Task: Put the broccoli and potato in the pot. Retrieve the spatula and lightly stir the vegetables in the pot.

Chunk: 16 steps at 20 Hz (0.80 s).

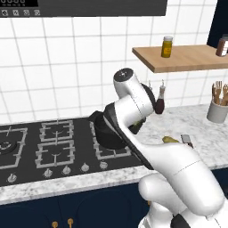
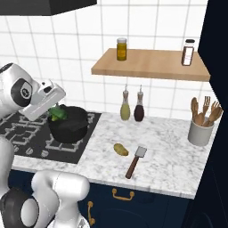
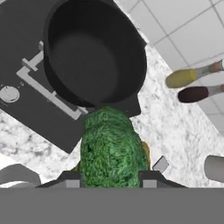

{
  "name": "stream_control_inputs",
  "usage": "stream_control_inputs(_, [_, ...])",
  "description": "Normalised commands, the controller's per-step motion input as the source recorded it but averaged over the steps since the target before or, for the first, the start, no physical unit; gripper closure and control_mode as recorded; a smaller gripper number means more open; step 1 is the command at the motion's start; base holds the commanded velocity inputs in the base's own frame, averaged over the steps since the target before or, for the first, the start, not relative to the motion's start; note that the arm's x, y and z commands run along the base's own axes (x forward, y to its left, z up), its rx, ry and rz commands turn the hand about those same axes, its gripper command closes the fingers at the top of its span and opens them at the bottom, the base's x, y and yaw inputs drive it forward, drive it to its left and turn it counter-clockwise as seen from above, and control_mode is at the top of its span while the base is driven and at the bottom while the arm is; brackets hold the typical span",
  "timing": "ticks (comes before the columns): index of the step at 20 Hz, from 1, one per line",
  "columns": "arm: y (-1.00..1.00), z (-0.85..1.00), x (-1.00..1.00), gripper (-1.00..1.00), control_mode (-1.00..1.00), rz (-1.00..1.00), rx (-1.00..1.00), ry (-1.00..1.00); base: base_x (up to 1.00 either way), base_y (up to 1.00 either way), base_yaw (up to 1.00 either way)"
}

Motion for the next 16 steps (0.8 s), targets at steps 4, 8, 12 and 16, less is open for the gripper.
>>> stream_control_inputs(4, [0.2, -0.35, 0.96, 1.0, -1.0, -0.02, 0.05, 0.0, 0.0, 0.0, 0.0])
stream_control_inputs(8, [0.01, -0.82, 0.89, 1.0, -1.0, -0.02, 0.08, 0.05, 0.0, 0.0, 0.0])
stream_control_inputs(12, [0.01, -0.7, 0.5, 1.0, -1.0, -0.02, 0.1, 0.07, 0.0, 0.0, 0.0])
stream_control_inputs(16, [0.06, -0.42, 0.0, 1.0, -1.0, 0.0, 0.1, 0.02, 0.0, 0.0, 0.0])
